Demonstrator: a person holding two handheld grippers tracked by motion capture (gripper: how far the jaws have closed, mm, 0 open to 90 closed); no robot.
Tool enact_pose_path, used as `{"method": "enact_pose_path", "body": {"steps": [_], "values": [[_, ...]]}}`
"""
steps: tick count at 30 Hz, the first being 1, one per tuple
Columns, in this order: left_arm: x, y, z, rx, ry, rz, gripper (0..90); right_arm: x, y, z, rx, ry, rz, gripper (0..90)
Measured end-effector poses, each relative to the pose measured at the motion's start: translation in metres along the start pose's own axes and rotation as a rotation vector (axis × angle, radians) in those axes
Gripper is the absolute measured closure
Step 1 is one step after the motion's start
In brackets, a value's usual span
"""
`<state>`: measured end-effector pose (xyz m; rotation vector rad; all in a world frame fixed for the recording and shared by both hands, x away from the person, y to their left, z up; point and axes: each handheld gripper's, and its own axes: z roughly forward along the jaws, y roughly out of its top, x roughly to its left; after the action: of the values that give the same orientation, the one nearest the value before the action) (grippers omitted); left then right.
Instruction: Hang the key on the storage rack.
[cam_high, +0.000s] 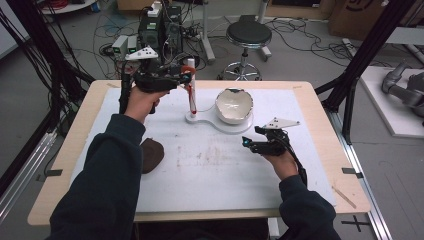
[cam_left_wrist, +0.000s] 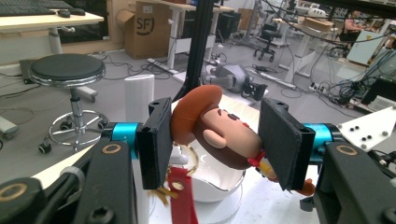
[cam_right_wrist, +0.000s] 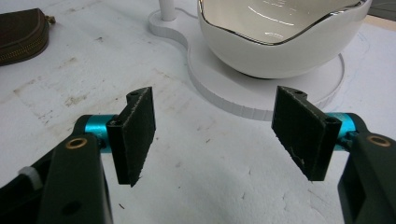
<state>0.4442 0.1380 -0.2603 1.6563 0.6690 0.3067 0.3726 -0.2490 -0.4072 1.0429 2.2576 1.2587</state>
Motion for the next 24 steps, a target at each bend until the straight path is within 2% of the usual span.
{"method": "enact_pose_path", "body": {"steps": [5,14,18,24], "values": [[-0.002,0.001,0.003,0.006,0.004,0.008,45.7,0.000,0.000,0.000,0.001,0.002,0.000,30.9],[0.004,-0.002,0.013,0.017,0.029,-0.013,45.7,0.001,0.000,-0.001,0.001,0.008,-0.002,30.9],[0.011,-0.011,0.010,0.010,0.066,-0.038,45.6,-0.001,-0.001,-0.001,0.002,0.010,0.000,30.9],[0.020,-0.022,0.000,-0.013,0.098,-0.059,45.5,0.000,-0.002,-0.001,0.007,0.011,0.001,30.9]]}}
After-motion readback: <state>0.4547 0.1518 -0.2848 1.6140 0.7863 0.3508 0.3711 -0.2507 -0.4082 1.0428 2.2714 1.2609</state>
